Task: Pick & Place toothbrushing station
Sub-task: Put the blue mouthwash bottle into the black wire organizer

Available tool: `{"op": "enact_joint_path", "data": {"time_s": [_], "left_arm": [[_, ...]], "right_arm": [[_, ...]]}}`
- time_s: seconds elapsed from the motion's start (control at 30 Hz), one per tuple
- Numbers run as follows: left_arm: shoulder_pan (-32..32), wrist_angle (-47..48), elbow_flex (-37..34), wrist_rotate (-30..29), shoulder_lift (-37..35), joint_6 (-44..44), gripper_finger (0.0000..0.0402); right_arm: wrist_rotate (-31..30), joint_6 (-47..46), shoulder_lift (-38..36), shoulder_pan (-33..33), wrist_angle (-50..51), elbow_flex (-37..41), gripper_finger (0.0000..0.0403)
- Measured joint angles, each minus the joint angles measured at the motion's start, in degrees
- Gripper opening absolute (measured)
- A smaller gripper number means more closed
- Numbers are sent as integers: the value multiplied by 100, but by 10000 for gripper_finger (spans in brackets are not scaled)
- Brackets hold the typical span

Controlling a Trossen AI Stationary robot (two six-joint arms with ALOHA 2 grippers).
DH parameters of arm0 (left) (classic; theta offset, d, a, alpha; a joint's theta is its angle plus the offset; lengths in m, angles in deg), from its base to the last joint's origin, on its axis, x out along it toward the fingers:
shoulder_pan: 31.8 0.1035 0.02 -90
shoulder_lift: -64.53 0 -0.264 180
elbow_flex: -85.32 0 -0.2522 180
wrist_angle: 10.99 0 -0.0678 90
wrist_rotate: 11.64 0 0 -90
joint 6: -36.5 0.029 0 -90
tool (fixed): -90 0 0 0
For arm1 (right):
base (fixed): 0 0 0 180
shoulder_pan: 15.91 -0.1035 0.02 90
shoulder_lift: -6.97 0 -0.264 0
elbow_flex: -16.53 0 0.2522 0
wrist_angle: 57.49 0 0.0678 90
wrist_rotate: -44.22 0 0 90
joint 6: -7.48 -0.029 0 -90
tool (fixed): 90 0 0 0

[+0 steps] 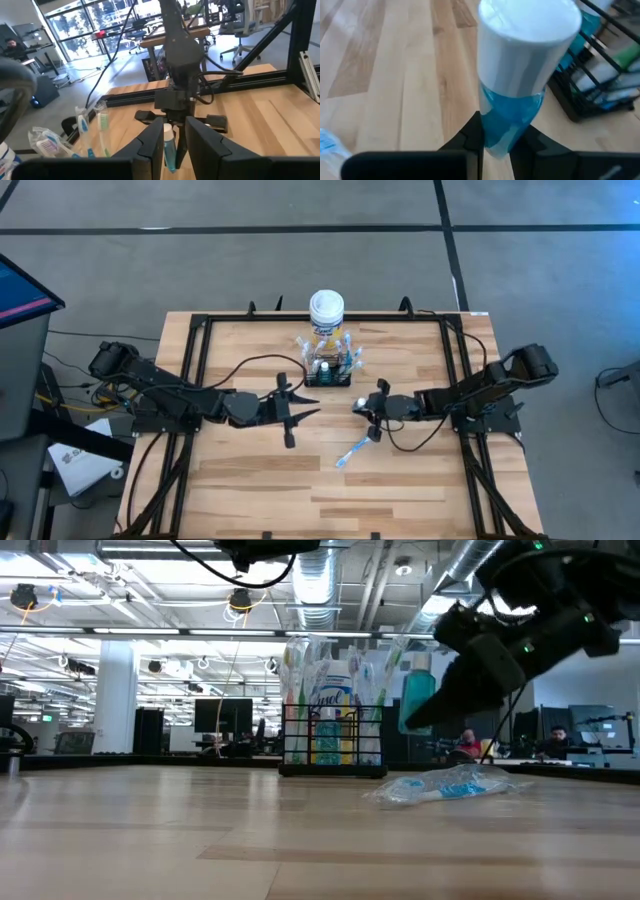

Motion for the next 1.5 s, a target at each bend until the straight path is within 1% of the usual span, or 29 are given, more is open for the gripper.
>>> {"op": "enact_joint_path", "data": {"time_s": [0.1,0.17,0.3,0.43,0.5,0.63,0.73,0.83,1.0,1.17,1.23,1.5], "left_arm": [[0,2,0,42,0,-5,76],[9,6,0,174,0,-100,76],[78,82,0,328,0,-266,76],[226,360,2,357,0,-531,76],[342,511,30,480,0,-671,76],[554,1300,456,668,22,-915,76],[661,1786,831,845,171,-963,76],[758,2160,1299,1105,465,-960,76],[841,2928,2012,1381,1213,-956,76],[841,3104,2475,1520,1690,-945,76],[844,3107,2535,1650,1707,-942,76],[865,3149,2622,1670,1701,-852,76]], "right_arm": [[-2,118,20,-85,527,-382,48],[0,212,46,-117,707,-575,48],[0,386,44,-113,885,-823,48],[86,410,44,-109,974,-956,48],[125,410,44,-111,989,-982,48],[129,445,46,-113,996,-1076,48],[128,453,46,-111,1089,-1143,48],[129,459,46,-113,1179,-1260,48],[148,587,46,-117,1177,-1370,48],[295,585,44,-141,1228,-1374,48],[299,585,46,-161,1312,-1369,48],[319,554,46,-187,1302,-1369,48]]}}
